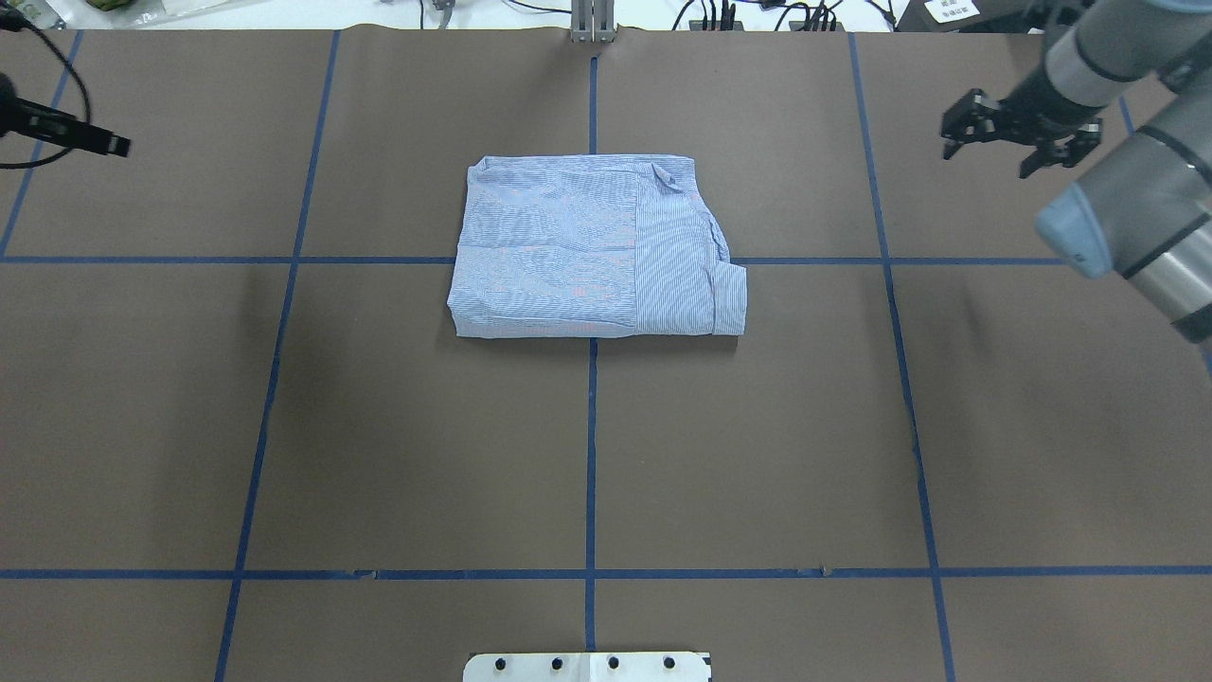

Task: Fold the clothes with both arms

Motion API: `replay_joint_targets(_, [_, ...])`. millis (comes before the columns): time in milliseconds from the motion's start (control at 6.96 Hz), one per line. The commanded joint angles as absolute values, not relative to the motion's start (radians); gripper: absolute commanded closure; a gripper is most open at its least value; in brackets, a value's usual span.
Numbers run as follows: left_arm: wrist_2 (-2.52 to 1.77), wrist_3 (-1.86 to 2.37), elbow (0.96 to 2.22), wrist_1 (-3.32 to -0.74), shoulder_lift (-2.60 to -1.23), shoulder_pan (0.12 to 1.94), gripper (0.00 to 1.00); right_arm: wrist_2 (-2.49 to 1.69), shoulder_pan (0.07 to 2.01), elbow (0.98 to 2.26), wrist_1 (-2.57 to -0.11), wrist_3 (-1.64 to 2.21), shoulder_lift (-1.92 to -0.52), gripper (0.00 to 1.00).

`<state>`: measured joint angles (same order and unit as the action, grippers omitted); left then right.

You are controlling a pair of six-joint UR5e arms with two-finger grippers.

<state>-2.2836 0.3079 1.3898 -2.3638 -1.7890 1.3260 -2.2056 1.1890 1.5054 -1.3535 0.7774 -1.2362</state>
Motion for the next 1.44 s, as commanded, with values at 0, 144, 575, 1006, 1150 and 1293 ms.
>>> replay_joint_targets(0, [-2.338,0.033,1.390,-2.254,-1.727,1.486,0.27,-2.246,1.329,1.522,-1.355,0.509,-1.360,0.00])
replay_joint_targets(144, [-2.345,-0.068,1.393,-2.136,-1.729,1.540,0.17,-2.258,1.377,1.549,-1.353,0.439,-1.432,0.00])
replay_joint_targets(575, [-2.368,-0.117,1.459,-2.103,-1.622,1.574,0.00,-2.347,1.480,1.681,-1.361,0.327,-1.595,0.00])
replay_joint_targets(1006, [-2.359,-0.034,1.523,-2.097,-1.562,1.582,0.00,-2.275,1.453,1.692,-1.394,0.131,-1.629,0.00])
replay_joint_targets(1150, [-2.364,-0.014,1.531,-2.097,-1.557,1.583,0.00,-2.281,1.469,1.700,-1.422,0.126,-1.625,0.00])
replay_joint_targets(1293, [-2.365,-0.012,1.564,-2.091,-1.546,1.583,0.00,-2.287,1.468,1.698,-1.480,0.126,-1.597,0.00])
